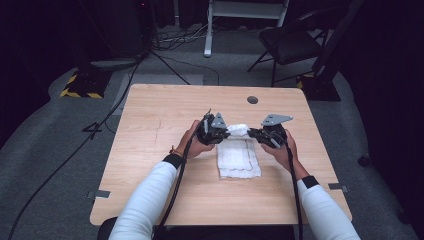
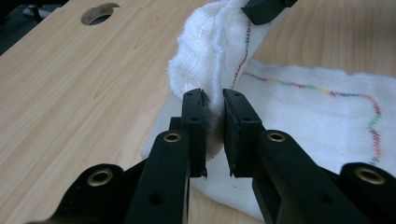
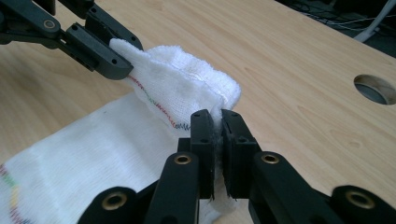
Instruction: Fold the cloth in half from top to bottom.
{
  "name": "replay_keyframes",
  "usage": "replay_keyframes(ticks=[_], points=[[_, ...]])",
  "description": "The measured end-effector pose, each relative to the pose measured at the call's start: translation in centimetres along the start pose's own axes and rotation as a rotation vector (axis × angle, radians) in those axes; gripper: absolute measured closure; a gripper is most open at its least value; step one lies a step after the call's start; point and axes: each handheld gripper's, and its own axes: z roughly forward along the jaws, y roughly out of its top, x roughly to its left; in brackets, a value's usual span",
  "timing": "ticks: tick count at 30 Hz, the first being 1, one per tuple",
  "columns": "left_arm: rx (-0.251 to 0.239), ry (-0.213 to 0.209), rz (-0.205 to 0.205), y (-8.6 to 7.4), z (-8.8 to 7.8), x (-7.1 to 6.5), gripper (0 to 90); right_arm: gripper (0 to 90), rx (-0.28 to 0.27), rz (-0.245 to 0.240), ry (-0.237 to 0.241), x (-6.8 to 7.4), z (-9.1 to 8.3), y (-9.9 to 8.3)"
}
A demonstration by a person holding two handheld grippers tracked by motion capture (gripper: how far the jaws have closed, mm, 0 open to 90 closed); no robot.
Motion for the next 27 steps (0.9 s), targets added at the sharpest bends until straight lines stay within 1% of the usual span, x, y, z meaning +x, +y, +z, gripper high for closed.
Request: replay_keyframes(ticks=[7,9,10,12,14,18,20,22,23,27], points=[[-0.004,-0.029,0.026,-0.5,-1.0,-1.7,79.3,84.4,-0.001,-0.035,0.058,1.3,-1.6,-0.8],[0.006,-0.031,0.044,-0.6,-1.3,-2.2,78.9,84.4,-0.001,-0.048,0.072,1.7,-2.0,-0.9],[0.006,-0.035,0.044,-0.6,-1.5,-2.5,78.8,84.4,0.000,-0.051,0.078,1.9,-2.2,-1.0],[0.007,-0.038,0.061,-0.7,-1.8,-3.1,78.7,84.4,0.007,-0.066,0.087,2.2,-2.5,-1.2],[0.006,-0.052,0.064,-0.9,-2.1,-3.7,78.4,84.4,0.008,-0.075,0.104,2.6,-2.8,-1.4],[0.029,-0.065,0.095,-1.2,-2.3,-5.0,78.1,84.3,0.021,-0.100,0.122,3.5,-3.3,-2.0],[0.050,-0.076,0.116,-1.5,-2.3,-5.6,78.1,84.4,0.032,-0.105,0.131,3.9,-3.4,-2.3],[0.062,-0.086,0.118,-1.9,-2.2,-6.0,78.1,84.3,0.052,-0.120,0.136,4.4,-3.5,-2.7],[0.071,-0.090,0.128,-2.0,-2.1,-6.3,78.1,84.2,0.056,-0.125,0.137,4.6,-3.5,-2.9],[0.088,-0.113,0.135,-2.5,-2.1,-7.0,78.8,83.9,0.069,-0.132,0.156,5.1,-3.8,-3.6]])
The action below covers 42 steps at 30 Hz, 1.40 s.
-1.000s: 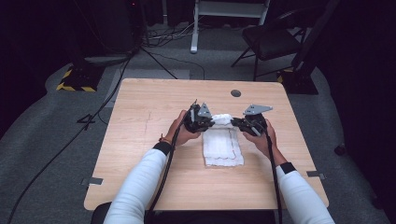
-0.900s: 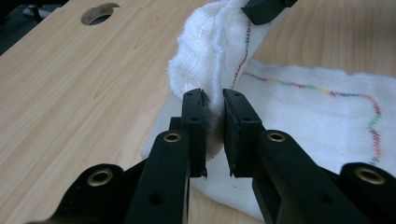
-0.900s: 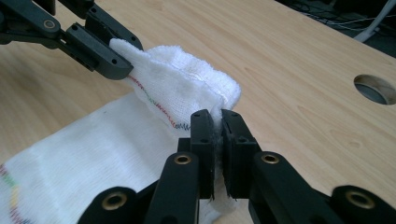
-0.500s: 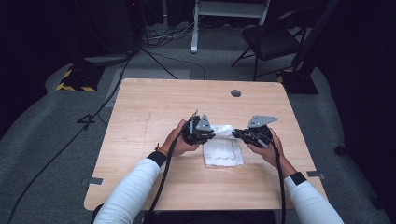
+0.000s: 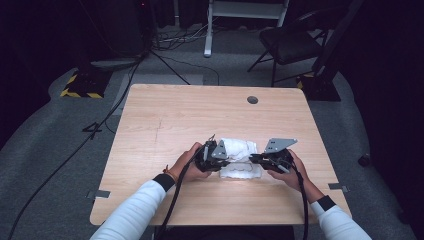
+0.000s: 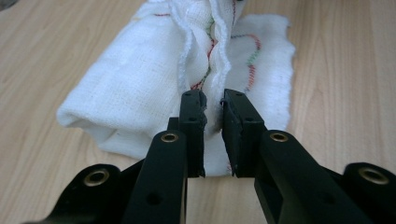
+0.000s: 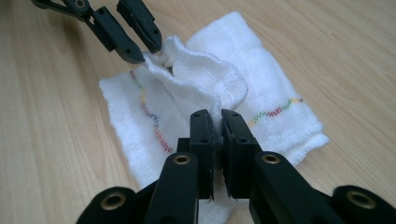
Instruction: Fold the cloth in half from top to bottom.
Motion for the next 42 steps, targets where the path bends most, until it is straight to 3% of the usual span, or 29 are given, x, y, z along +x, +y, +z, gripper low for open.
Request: replay_keyframes(ticks=[9,16,19,24,27,30,35,42], points=[[0.023,-0.034,0.018,-0.7,-0.1,-1.6,80.3,81.7,0.035,-0.015,0.024,1.1,-0.4,-1.4],[0.054,-0.049,0.016,-1.2,0.7,-1.8,82.7,77.9,0.067,-0.023,0.030,1.6,-0.3,-2.4],[0.047,-0.042,-0.006,-1.4,0.7,-1.8,79.0,77.1,0.076,-0.025,0.033,1.7,-0.2,-2.8],[0.033,-0.018,-0.079,-1.9,0.8,-1.2,61.4,79.5,0.085,-0.020,0.030,1.8,-0.2,-3.4],[0.029,-0.021,-0.095,-2.0,1.0,-1.1,60.7,80.1,0.089,-0.023,0.022,1.8,0.0,-3.5],[0.038,-0.016,-0.090,-2.0,1.3,-1.2,62.8,80.1,0.095,-0.025,0.017,1.9,0.2,-3.6],[0.050,-0.025,-0.070,-1.9,1.5,-1.1,77.2,80.4,0.100,-0.036,0.008,2.0,0.4,-3.7],[0.063,-0.016,-0.068,-1.8,1.7,-0.8,81.7,81.2,0.102,-0.063,-0.028,2.0,0.9,-3.7]])
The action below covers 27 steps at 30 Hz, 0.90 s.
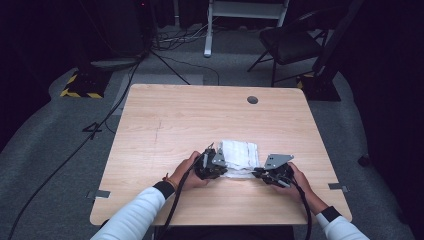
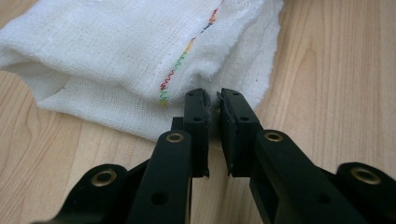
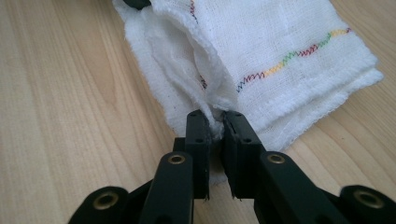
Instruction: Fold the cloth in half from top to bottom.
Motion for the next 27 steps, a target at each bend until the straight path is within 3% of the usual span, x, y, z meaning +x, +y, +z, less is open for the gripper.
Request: replay_keyframes(ticks=[5,8,13,19,21,27], points=[[-0.002,0.001,-0.016,-0.1,0.0,0.6,81.5,80.5,-0.005,0.025,-0.010,-0.5,0.4,0.2],[-0.010,0.007,0.009,-0.1,-0.5,0.3,77.9,77.0,-0.011,0.025,0.006,-0.3,-0.1,0.2],[-0.020,0.019,0.019,0.1,-1.8,0.0,71.7,68.1,-0.042,0.032,0.021,-0.3,-1.3,0.3],[-0.034,0.038,0.026,0.1,-3.7,-0.8,61.1,52.3,-0.042,0.036,-0.020,-0.2,-2.5,0.8],[-0.033,0.062,0.012,-0.1,-4.1,-1.0,54.8,48.0,-0.040,0.036,-0.027,-0.1,-2.9,0.8],[-0.026,0.115,-0.013,-1.1,-5.2,-1.3,41.5,42.1,-0.022,0.046,-0.070,0.0,-3.5,0.4]])
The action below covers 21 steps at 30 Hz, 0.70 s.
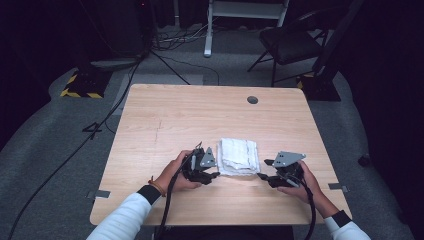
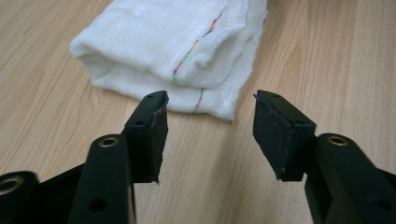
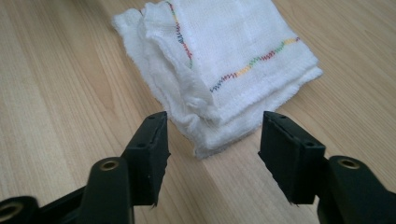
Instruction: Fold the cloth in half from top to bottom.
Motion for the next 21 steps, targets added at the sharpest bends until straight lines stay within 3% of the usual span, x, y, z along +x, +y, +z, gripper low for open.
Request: replay_keyframes(ticks=[9,21], points=[[0.028,0.050,-0.020,-1.2,-1.3,-0.3,28.5,37.9,0.000,-0.002,-0.049,0.0,-1.3,-0.6],[0.060,0.132,-0.065,-3.6,-3.1,-0.4,22.0,32.3,0.024,0.015,-0.101,-0.2,-2.9,-2.1]])
